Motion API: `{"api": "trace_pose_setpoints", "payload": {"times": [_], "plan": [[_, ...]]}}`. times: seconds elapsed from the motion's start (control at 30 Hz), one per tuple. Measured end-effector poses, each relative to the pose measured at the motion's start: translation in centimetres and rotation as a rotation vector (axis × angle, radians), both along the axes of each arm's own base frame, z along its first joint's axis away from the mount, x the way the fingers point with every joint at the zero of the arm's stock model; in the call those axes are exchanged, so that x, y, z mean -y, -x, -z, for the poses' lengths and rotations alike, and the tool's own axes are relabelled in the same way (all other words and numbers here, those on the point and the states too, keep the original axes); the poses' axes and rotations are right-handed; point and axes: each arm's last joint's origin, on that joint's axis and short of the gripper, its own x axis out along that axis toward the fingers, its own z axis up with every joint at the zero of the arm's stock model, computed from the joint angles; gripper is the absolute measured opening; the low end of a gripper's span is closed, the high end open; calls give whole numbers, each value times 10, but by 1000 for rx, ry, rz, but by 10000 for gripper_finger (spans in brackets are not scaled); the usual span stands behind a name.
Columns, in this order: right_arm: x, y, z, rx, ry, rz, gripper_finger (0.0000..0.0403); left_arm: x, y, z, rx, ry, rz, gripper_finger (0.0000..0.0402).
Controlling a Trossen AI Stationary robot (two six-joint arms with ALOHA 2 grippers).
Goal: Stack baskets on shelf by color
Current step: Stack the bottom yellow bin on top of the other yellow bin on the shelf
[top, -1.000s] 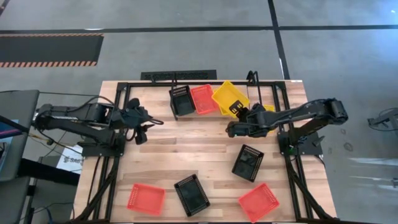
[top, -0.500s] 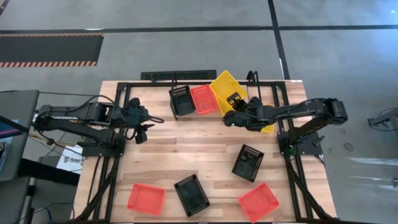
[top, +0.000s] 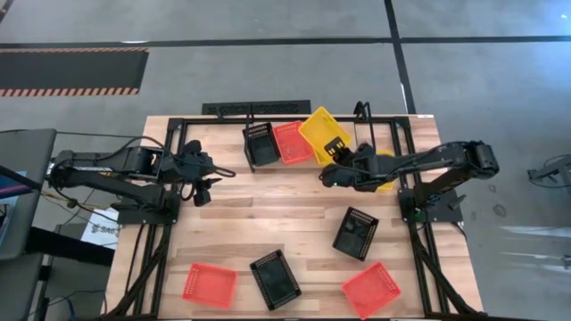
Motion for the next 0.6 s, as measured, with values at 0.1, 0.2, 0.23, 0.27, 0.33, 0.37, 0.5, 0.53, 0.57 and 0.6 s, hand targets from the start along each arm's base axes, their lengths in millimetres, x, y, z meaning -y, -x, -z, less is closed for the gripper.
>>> {"api": "trace_pose_setpoints", "payload": {"times": [0.1,0.2,0.23,0.27,0.33,0.37,0.5,0.53,0.57,0.6], "plan": [[-5,0,0,2,-1,-13,3,0,0,0,0,0,0,146],[-9,0,0,-20,8,-41,3,0,0,0,-1,-2,2,146],[-10,0,-2,-30,11,-50,3,0,0,0,-2,-4,4,146],[-10,-1,-4,-34,10,-56,3,0,0,0,-3,-5,5,146],[-8,-1,-6,-48,-28,-71,3,0,0,0,-2,-5,5,146],[-7,0,-6,-74,-61,-87,3,0,0,0,-2,-5,5,146],[-1,2,-13,-152,-256,-168,3,0,0,0,-1,2,4,146],[1,2,-15,-165,-298,-187,3,0,0,0,0,4,2,146],[3,2,-18,-178,-323,-206,4,0,0,0,0,4,2,146],[4,1,-21,-185,-330,-225,4,0,0,0,0,4,2,146]]}}
